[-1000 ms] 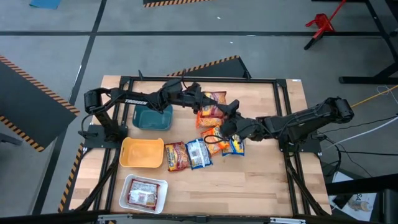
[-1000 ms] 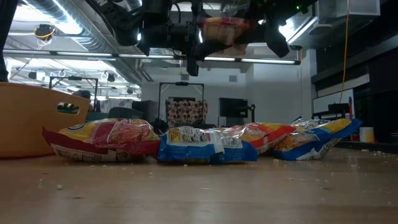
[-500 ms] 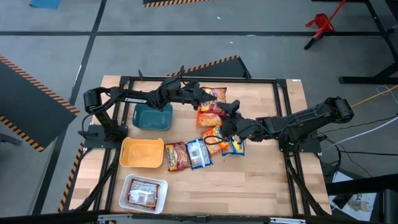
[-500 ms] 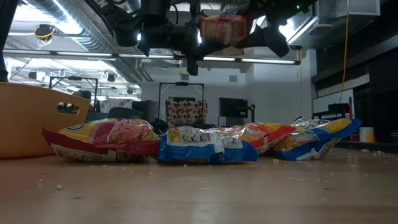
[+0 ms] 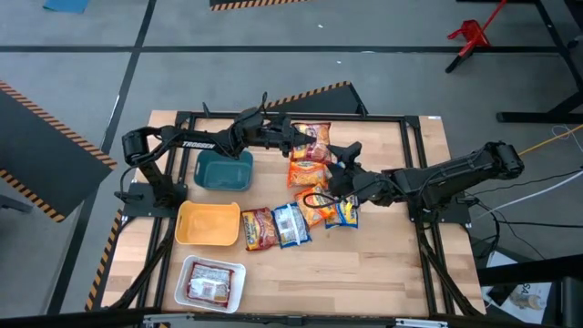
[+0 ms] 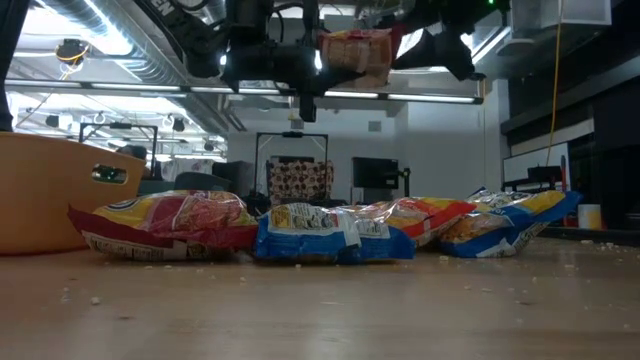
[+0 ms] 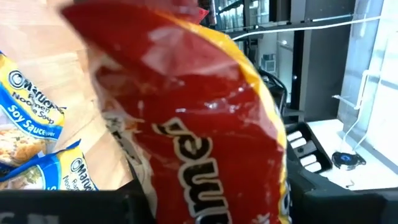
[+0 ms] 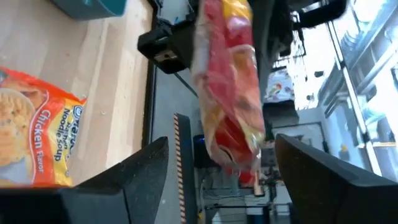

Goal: Sort Maruchan noodles
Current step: Put the right red noodle pack into the white bin

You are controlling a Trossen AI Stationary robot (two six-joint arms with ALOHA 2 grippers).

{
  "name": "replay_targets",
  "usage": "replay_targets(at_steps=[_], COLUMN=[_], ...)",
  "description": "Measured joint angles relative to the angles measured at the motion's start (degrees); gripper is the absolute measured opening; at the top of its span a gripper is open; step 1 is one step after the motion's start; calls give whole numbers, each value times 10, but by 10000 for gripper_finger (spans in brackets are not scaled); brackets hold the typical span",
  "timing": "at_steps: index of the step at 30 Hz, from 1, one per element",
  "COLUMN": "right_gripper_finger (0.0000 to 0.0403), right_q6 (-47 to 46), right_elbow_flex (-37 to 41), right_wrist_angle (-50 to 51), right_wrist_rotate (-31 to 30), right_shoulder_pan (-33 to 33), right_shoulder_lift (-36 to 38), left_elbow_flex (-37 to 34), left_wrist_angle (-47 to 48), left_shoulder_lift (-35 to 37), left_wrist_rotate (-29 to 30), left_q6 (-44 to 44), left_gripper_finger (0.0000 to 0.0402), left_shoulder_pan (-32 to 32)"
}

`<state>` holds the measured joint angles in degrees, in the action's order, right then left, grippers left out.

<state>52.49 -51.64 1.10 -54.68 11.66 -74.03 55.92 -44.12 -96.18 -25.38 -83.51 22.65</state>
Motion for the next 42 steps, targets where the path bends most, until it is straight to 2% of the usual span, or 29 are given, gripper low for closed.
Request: replay_targets(at_steps=[3,6,11,17,21,27,34,37,42], right_gripper_finger=[278,278,278,278,278,278,278,278,278], right_q6=[-35,-79,-161,-222,-252,-280,-330,-348,-386], right_elbow_flex=[0,0,0,0,0,0,0,0,0], right_wrist_angle=[52,116,207,262,275,278,278,278,277], right_wrist_rotate=[-10,-19,-17,12,49,76,113,117,118], right_shoulder_pan=[0,-1,-1,-1,-1,-1,-1,-1,-1], right_shoulder_lift=[21,46,82,92,89,89,89,89,89], left_elbow_flex=[0,0,0,-1,-1,-1,-1,-4,-29], left_wrist_angle=[-6,-6,-2,7,56,108,137,214,374], left_shoulder_lift=[0,0,0,0,0,0,0,12,78], left_wrist_rotate=[-30,-87,-256,-406,-460,-449,-357,-356,-331], left_q6=[1,-2,4,11,15,17,61,92,210], left_gripper_finger=[148,148,147,147,147,147,147,147,147], left_shoulder_pan=[-2,-12,-47,-148,-231,-336,-418,-436,-458])
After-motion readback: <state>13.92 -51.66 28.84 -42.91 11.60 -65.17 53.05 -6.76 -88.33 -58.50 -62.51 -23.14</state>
